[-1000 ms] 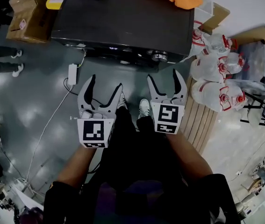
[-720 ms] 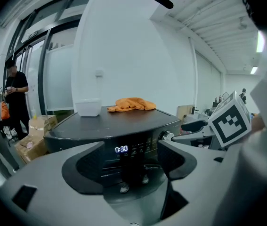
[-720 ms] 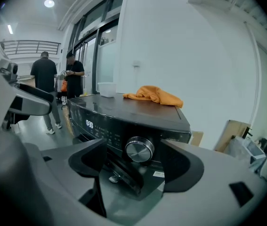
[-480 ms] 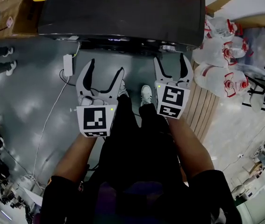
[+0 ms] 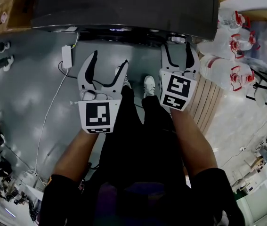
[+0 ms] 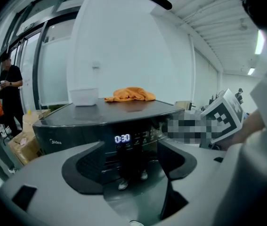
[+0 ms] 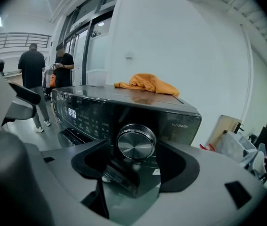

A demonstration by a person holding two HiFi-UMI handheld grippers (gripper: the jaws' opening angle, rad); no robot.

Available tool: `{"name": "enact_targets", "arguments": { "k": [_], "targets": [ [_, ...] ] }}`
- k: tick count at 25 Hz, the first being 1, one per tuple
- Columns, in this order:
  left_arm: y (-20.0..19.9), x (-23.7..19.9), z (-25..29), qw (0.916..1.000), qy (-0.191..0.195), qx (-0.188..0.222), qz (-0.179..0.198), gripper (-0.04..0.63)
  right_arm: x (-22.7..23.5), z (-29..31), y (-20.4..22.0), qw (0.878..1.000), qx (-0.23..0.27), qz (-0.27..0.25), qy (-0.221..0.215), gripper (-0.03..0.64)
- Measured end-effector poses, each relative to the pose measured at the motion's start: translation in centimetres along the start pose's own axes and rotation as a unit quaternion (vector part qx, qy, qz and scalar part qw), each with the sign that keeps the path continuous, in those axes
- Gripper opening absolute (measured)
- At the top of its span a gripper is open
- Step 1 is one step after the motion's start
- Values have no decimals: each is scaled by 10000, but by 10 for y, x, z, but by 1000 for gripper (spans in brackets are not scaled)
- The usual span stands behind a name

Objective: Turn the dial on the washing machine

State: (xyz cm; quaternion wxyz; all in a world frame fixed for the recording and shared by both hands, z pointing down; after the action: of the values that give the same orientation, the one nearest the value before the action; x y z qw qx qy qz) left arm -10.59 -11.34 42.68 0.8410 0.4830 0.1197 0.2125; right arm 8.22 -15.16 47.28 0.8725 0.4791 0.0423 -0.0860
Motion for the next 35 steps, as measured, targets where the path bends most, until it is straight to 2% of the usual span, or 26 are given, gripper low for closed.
{"name": "enact_targets", "arguments": {
  "k": [5,9,11,13,17,22,27,29,30,32,35],
  "targets": [
    [5,1,3,10000,23,-24,8,331,3,4,1,9999,-16,8,114,276],
    [6,1,4,10000,32,-12,-14,331,5,5,4,9999,12,85,111,275],
    [7,1,4,10000,46,4,-36,331,5,5,4,9995,32,325,-2,275],
    [8,2,4,10000,62,19,-62,331,5,5,5,9967,57,783,-194,273],
    [7,3,3,9999,99,32,-98,331,9,5,5,9791,103,1921,-654,275],
    [4,6,1,9998,123,59,-139,331,11,5,5,9687,98,2326,-864,275],
    [-3,7,2,9997,129,157,-103,331,14,7,7,9371,28,3270,-1222,275],
    [-4,7,2,9997,124,164,-100,331,15,8,7,9297,1,3445,-1301,276],
    [-4,7,2,9997,121,163,-100,331,15,8,7,9312,-15,3405,-1301,276],
    [-4,8,1,9998,112,134,-116,331,13,8,7,9416,-49,3132,-1234,278],
    [-5,7,0,9998,97,153,-121,331,12,6,7,9693,-59,2272,-934,300]
  ]
}}
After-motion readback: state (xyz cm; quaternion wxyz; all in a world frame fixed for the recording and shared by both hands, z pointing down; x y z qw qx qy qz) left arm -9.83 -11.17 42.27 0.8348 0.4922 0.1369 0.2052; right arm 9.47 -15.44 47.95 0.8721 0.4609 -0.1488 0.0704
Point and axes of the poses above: the fingertips, and each gripper's own axes: z forward along the fingers, x to its right, y out of its underside, the point moved 1 cm from there along -z, backward along the fingers, and after that the axes turned 3 degrees about y, right-handed, at the moved point
